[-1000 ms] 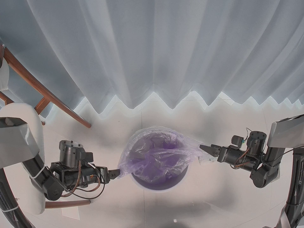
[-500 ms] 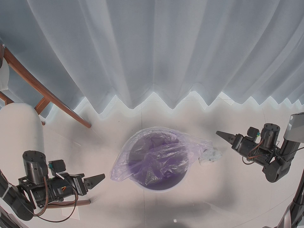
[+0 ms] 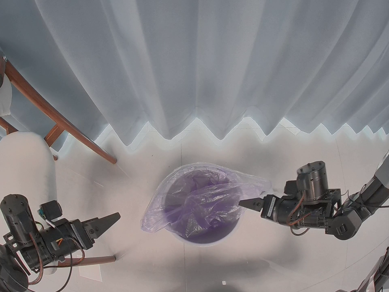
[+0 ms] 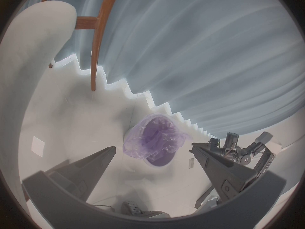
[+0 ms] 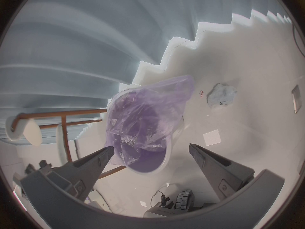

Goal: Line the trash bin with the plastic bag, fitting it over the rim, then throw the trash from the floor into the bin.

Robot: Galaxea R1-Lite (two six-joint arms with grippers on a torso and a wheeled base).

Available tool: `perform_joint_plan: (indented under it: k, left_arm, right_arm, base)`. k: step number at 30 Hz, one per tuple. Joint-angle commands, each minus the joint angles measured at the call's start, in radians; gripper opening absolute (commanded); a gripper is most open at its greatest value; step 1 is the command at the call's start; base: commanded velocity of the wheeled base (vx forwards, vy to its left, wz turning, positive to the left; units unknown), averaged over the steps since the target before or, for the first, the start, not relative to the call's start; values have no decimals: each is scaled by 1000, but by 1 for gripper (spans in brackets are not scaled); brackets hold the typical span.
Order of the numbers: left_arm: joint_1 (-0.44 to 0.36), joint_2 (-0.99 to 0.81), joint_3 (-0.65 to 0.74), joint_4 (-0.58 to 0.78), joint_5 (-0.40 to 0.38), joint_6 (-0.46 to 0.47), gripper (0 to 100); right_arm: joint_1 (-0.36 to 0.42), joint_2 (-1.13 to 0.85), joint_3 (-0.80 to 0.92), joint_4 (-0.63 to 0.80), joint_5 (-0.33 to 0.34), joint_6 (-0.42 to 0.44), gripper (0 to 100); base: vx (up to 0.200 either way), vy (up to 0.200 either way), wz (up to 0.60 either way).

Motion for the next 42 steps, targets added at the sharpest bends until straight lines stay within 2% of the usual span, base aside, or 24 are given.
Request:
perform_joint_plan:
  k: [1, 6, 12, 17, 19, 27, 30, 31, 42]
  left_arm:
    - [-7, -174, 18, 49, 4, -63, 100]
    - [-24, -208, 18, 87, 4, -61, 100]
    - [-50, -211, 18, 119, 4, -44, 100]
    - [-63, -205, 18, 162, 6, 7, 100]
    - [-63, -203, 18, 159, 6, 7, 100]
    - [-63, -200, 18, 168, 9, 7, 100]
    - [-53, -199, 18, 168, 10, 7, 100]
    - [-53, -200, 18, 170, 10, 5, 100]
    - [-52, -197, 18, 181, 13, 14, 100]
  right_arm:
    - [181, 68, -136, 73, -177, 63, 100]
    - [216, 108, -211, 67, -186, 138, 100]
    - [207, 194, -308, 87, -201, 149, 100]
    - [202, 249, -420, 168, -237, 263, 100]
    - [199, 255, -437, 176, -237, 280, 100]
    - [153, 321, -678, 421, -237, 474, 100]
    - [138, 342, -721, 474, -240, 504, 100]
    - [133, 352, -730, 478, -249, 504, 0]
    - [152, 278, -689, 569, -260, 505, 0]
  base:
    - [0, 0, 0]
    - [0, 0, 0]
    - [0, 0, 0]
    - [0, 0, 0]
    - [0, 0, 0]
    - [0, 0, 0]
    - [0, 0, 0]
    - [0, 0, 0]
    - [0, 0, 0]
